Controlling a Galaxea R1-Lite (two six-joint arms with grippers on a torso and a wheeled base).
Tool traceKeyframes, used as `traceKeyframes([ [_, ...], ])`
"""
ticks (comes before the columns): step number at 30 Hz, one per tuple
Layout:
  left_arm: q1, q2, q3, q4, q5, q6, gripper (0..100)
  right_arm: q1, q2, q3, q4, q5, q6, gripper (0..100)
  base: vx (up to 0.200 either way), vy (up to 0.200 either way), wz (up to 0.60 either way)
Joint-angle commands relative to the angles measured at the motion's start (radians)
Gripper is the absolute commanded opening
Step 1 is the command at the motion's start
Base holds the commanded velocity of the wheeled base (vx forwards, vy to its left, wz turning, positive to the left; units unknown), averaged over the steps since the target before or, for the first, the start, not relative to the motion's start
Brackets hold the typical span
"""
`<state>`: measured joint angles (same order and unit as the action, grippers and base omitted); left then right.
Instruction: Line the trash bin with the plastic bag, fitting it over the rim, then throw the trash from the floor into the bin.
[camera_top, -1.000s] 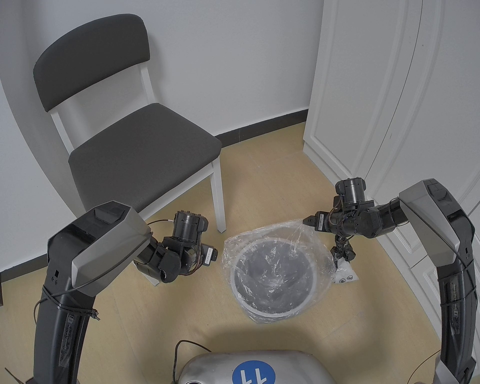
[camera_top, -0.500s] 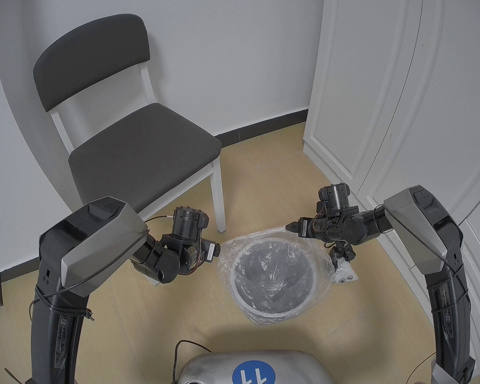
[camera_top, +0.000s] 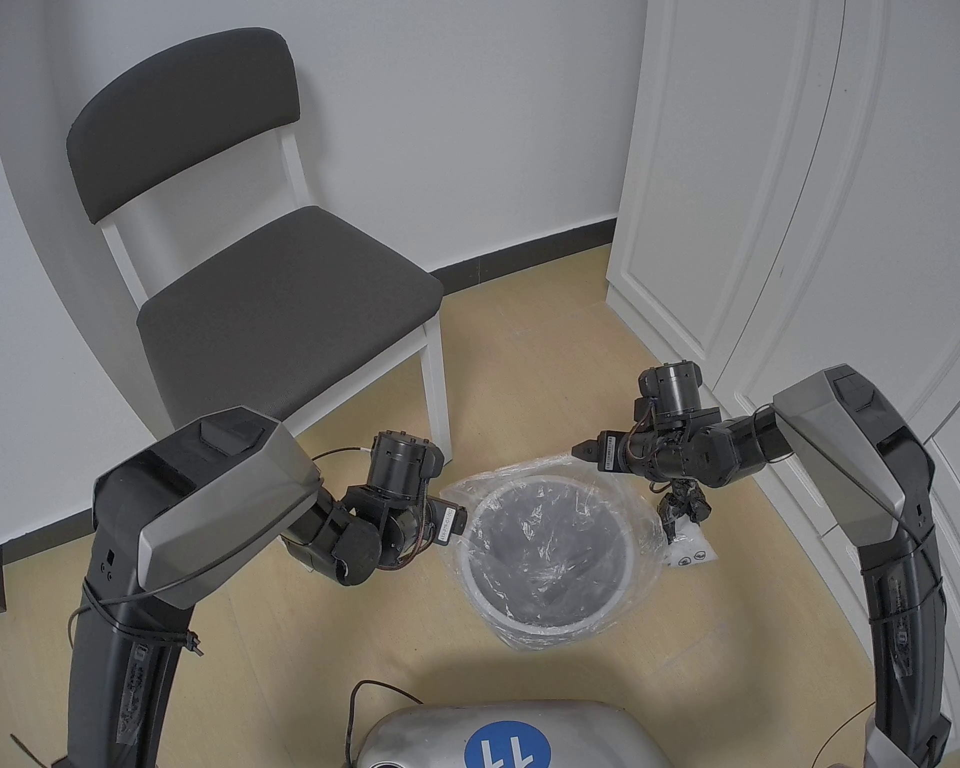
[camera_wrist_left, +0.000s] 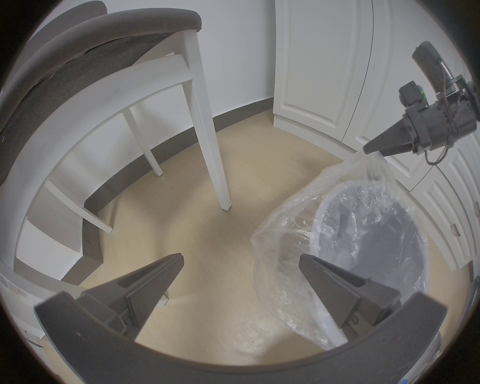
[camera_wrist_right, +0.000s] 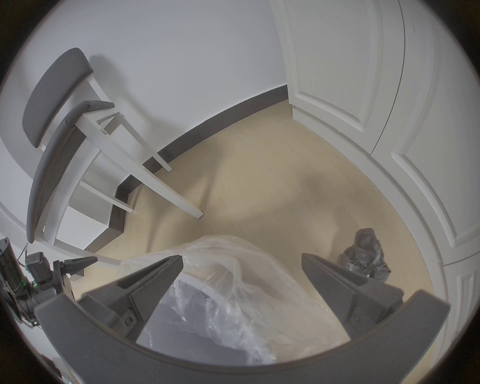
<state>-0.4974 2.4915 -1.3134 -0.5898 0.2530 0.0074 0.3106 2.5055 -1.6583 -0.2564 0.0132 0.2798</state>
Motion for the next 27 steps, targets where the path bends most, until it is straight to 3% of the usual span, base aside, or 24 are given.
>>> traceKeyframes([
  [1, 0.008, 0.038, -0.035, 0.008, 0.000, 0.000, 100, -0.013, -0.062, 0.046, 0.002, -0.001, -0.010, 100, 0.000, 0.000, 0.00],
  [5, 0.036, 0.049, -0.053, 0.010, 0.000, 0.002, 100, -0.047, -0.065, 0.112, 0.003, -0.002, -0.057, 100, 0.000, 0.000, 0.00],
  [14, 0.056, 0.061, -0.064, 0.010, -0.003, 0.006, 100, -0.054, -0.030, 0.129, 0.002, -0.004, -0.067, 100, 0.000, 0.000, 0.00],
  [27, 0.054, 0.130, -0.185, 0.091, 0.003, 0.008, 100, -0.070, 0.148, -0.077, 0.012, -0.004, -0.079, 100, 0.000, 0.000, 0.00],
])
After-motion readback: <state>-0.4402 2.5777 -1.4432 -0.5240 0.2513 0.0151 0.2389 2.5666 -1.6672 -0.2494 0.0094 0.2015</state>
